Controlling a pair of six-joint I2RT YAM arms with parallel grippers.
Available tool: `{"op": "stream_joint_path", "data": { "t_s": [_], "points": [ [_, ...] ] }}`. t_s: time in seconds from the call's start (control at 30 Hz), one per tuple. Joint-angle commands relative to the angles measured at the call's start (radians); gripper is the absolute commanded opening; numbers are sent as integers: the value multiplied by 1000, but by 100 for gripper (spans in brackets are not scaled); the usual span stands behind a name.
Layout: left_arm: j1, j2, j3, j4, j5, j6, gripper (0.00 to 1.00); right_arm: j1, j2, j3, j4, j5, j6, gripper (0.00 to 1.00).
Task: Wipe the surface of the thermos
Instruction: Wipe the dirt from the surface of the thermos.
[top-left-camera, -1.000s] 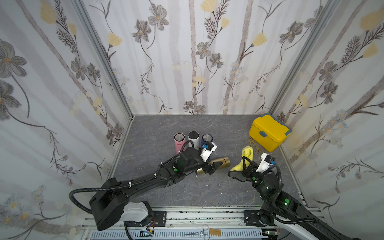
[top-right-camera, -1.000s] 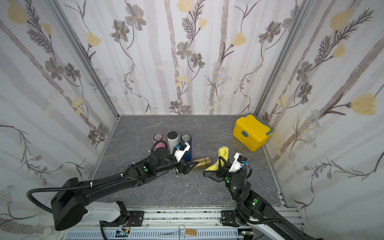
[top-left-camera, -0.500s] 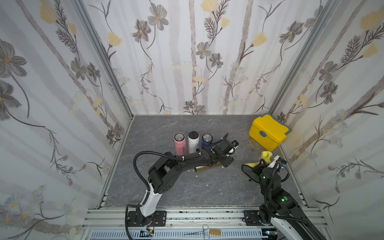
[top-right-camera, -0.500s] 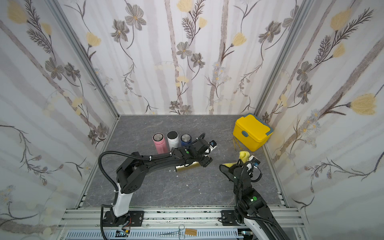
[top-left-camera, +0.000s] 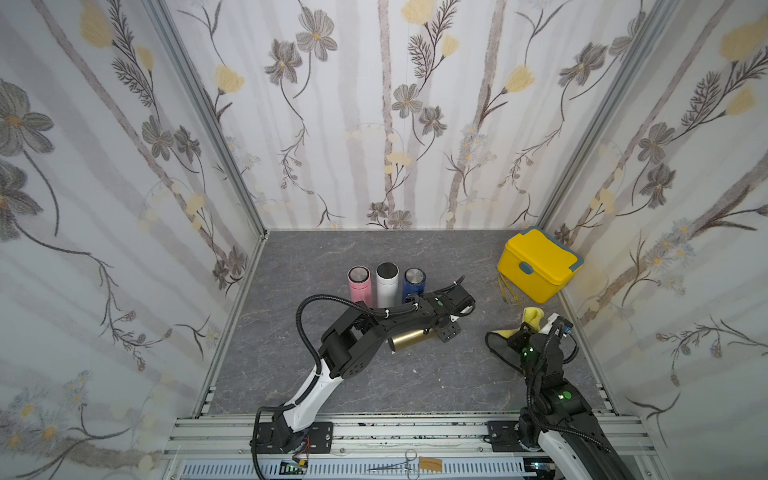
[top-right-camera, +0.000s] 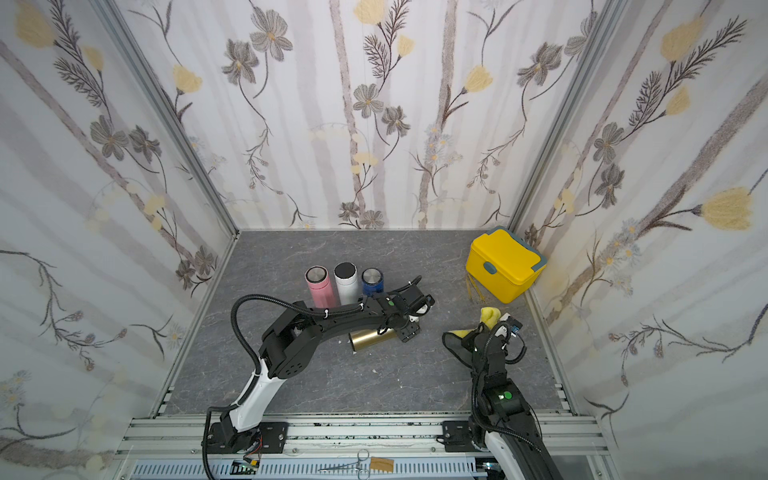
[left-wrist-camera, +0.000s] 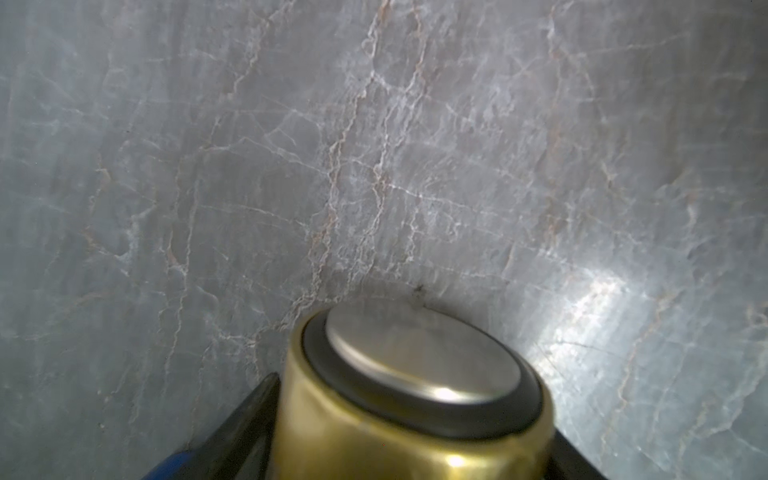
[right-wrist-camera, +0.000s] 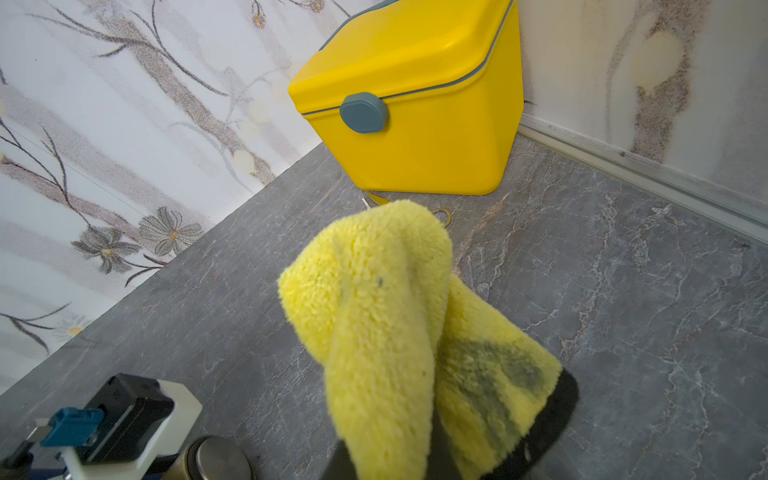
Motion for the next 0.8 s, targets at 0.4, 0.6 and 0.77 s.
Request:
{"op": "stream_joint_path", "data": {
  "t_s": [0.4, 0.6, 0.77],
  "points": [
    [-2, 105, 166, -240, 66, 2, 63, -26, -6, -9, 51, -65, -14, 0],
    [-1, 107, 163, -165, 26, -27, 1, -29, -34, 5, 45, -148, -35, 0],
    [-3, -93, 56, 108, 39, -163, 0, -28, -179, 63, 20, -362, -81, 0]
  ]
}}
